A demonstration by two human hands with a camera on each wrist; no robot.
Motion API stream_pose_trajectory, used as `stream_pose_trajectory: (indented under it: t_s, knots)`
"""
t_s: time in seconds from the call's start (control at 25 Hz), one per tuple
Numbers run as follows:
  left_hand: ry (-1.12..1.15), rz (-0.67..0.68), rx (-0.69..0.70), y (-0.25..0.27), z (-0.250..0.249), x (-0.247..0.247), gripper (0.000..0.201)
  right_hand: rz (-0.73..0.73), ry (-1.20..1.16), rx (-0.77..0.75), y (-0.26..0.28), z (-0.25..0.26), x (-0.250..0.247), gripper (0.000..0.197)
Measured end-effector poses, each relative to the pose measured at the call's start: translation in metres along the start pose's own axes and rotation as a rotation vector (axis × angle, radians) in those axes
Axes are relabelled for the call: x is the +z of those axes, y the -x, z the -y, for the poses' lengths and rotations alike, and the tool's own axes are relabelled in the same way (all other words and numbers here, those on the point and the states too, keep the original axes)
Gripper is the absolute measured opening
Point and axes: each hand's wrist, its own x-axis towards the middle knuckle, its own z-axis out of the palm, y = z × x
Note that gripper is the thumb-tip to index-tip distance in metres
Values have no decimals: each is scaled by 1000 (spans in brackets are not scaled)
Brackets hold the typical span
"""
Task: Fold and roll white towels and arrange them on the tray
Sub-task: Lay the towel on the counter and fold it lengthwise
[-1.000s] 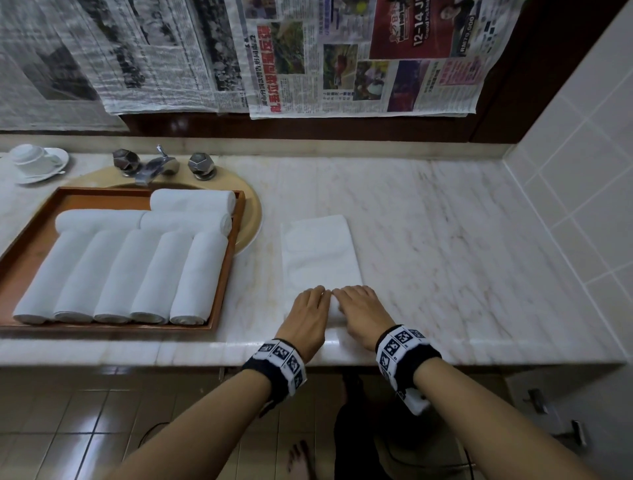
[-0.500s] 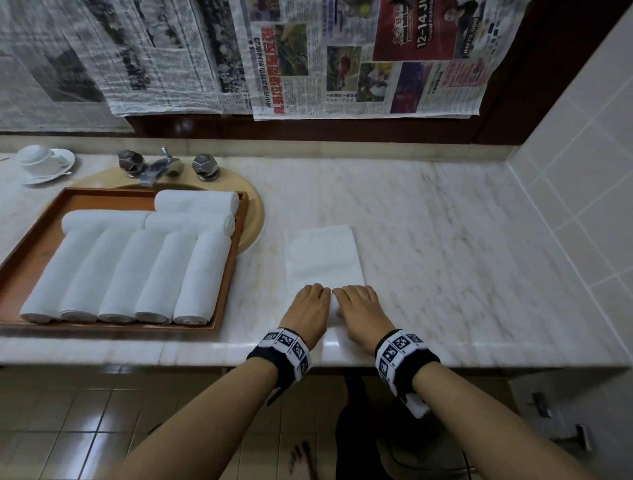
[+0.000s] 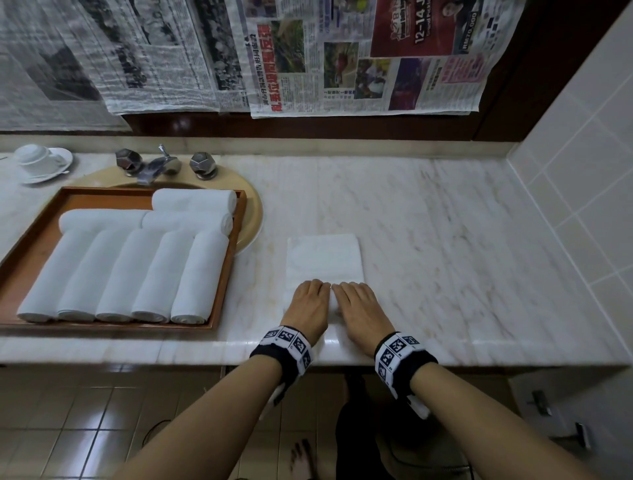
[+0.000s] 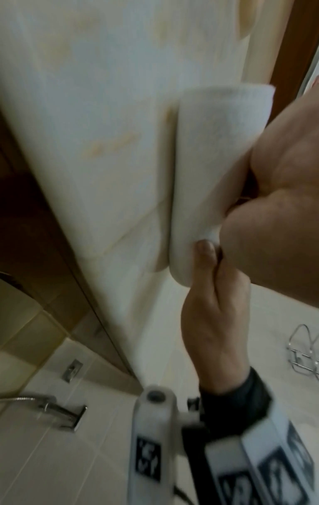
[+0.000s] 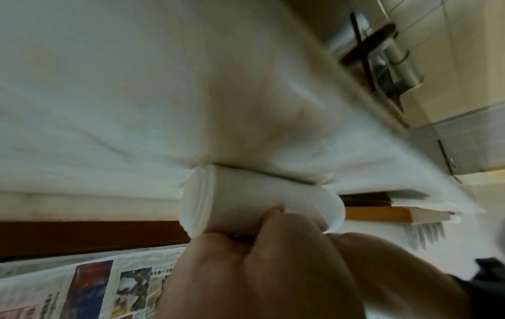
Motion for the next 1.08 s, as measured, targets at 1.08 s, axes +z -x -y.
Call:
stream_pose_trajectory:
  t_s: [1.08]
  knots:
    - [-22,-42,-6,25,-1,18,66,19,-80,134,-20,9,-27,41]
